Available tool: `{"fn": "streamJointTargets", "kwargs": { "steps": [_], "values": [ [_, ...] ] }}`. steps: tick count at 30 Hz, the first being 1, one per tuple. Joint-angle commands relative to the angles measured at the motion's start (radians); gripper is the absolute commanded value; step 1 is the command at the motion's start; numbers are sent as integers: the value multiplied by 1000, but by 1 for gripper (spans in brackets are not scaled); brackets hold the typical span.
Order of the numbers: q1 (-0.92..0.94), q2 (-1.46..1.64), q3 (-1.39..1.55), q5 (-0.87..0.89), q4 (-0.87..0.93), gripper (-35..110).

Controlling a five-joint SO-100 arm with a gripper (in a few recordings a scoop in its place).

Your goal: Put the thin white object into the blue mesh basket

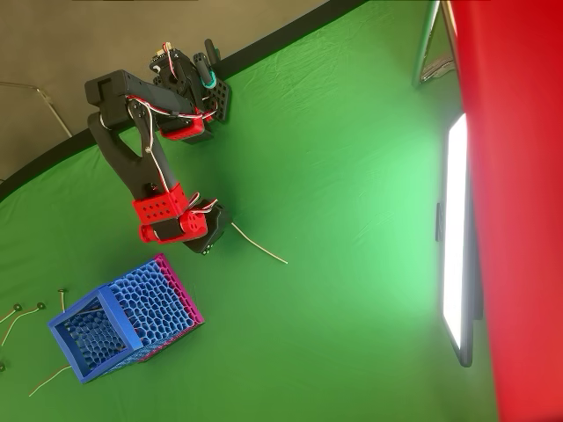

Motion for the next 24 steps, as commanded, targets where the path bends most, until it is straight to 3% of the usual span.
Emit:
{"fn": "streamJointTargets", "kwargs": {
  "steps": [1,24],
  "values": [
    [-5,-2,-31,-6,-6,15],
    [34,-109,-44,-46,-48,13]
  ]
}}
